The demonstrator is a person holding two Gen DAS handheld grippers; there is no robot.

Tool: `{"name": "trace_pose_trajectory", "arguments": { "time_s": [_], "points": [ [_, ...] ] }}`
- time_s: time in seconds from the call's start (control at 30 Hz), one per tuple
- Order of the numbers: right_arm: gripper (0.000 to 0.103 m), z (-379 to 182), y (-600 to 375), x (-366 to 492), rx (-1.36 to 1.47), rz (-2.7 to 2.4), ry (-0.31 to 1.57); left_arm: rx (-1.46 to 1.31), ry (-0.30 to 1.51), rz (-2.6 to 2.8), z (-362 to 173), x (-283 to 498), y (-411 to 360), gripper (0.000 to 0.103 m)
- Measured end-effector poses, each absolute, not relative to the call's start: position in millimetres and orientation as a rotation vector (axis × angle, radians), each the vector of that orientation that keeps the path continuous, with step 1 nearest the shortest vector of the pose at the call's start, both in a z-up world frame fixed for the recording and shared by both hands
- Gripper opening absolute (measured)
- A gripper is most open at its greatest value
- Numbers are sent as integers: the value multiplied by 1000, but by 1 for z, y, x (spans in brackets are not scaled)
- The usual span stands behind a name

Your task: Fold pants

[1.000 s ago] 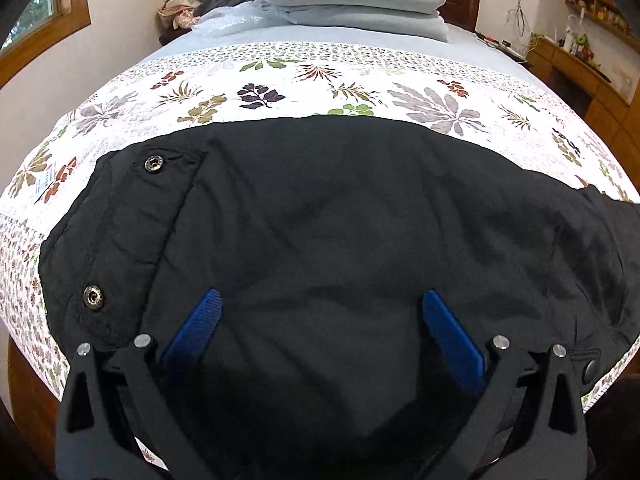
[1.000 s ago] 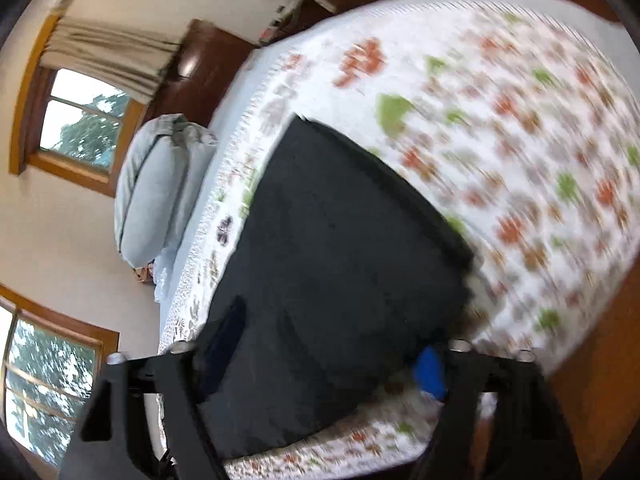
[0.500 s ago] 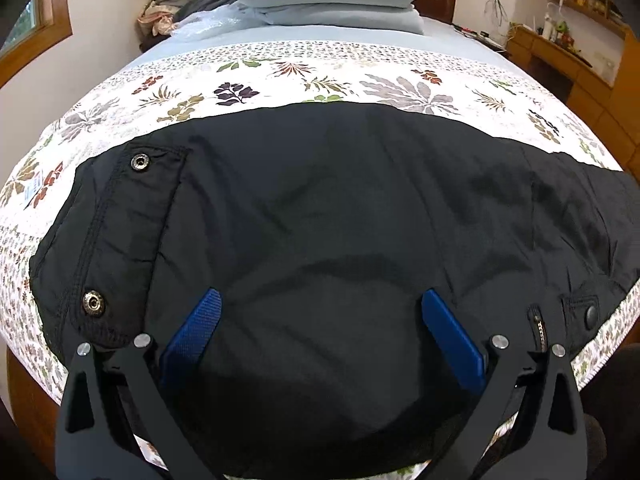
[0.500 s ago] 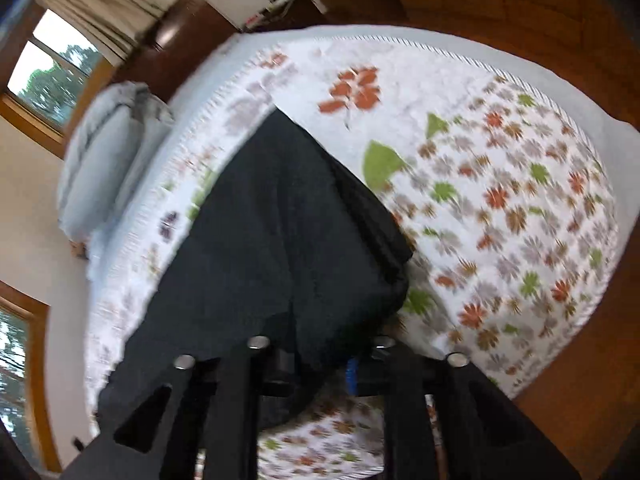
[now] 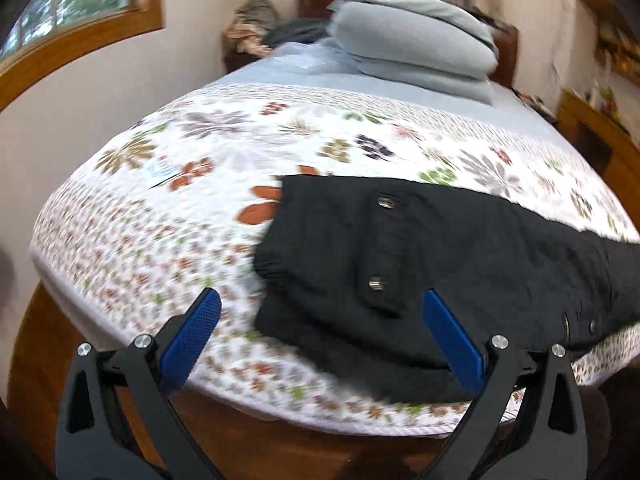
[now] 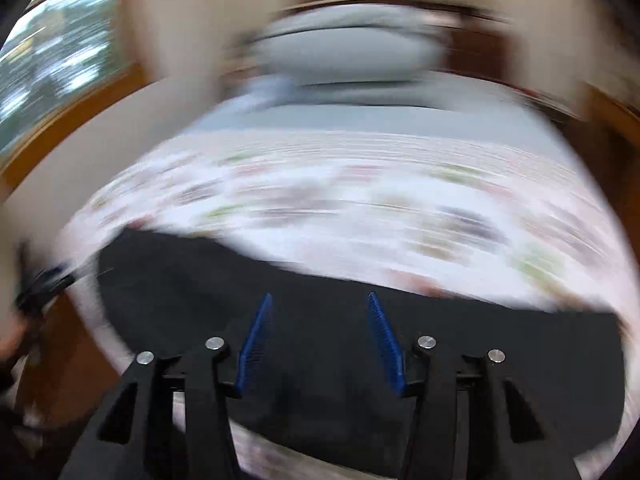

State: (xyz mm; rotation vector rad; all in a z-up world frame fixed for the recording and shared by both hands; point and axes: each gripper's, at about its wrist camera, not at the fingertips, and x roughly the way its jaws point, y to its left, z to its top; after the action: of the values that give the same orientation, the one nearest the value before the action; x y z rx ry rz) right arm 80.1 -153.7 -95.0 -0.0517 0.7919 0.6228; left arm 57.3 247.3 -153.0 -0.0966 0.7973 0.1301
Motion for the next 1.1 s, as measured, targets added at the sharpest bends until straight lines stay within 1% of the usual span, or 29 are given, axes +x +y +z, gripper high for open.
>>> {"name": "trace_pose_trajectory", "arguments": {
  "time_s": [0.07, 0.17, 0.3, 0.43, 0.67, 0.77, 0.87, 0.9, 0.93, 1.0, 1.1],
  "points": [
    [51, -104, -58, 76, -125, 820, 792, -130, 785, 141, -150, 51, 258, 101],
    [51, -120, 51, 65, -259, 987, 779, -159, 772, 156, -145, 41, 271, 101],
    [51, -147, 133, 46, -400, 1110, 783, -169, 756, 181, -136, 32, 287, 101],
    [51, -176, 171, 45, -493, 1095, 790, -186, 735, 216, -132, 24, 302, 101],
    [53, -206, 193, 48, -594, 1036, 805, -200, 722, 261, -139, 15, 322, 101],
    [48, -217, 195, 63, -579, 1010, 838, -217, 733, 261, -145, 14, 327, 101],
    [36, -214, 191, 72, -524, 1043, 888, -233, 738, 261, -150, 13, 330, 101],
    [27, -211, 186, 77, -473, 1064, 915, -239, 738, 259, -151, 12, 331, 101],
    [15, -207, 181, 81, -439, 1070, 926, -245, 739, 258, -152, 11, 332, 101],
    [13, -198, 170, 86, -361, 1122, 952, -253, 739, 257, -153, 10, 333, 101],
    [12, -182, 158, 79, -321, 1204, 943, -265, 737, 248, -152, 10, 333, 101]
  ]
}}
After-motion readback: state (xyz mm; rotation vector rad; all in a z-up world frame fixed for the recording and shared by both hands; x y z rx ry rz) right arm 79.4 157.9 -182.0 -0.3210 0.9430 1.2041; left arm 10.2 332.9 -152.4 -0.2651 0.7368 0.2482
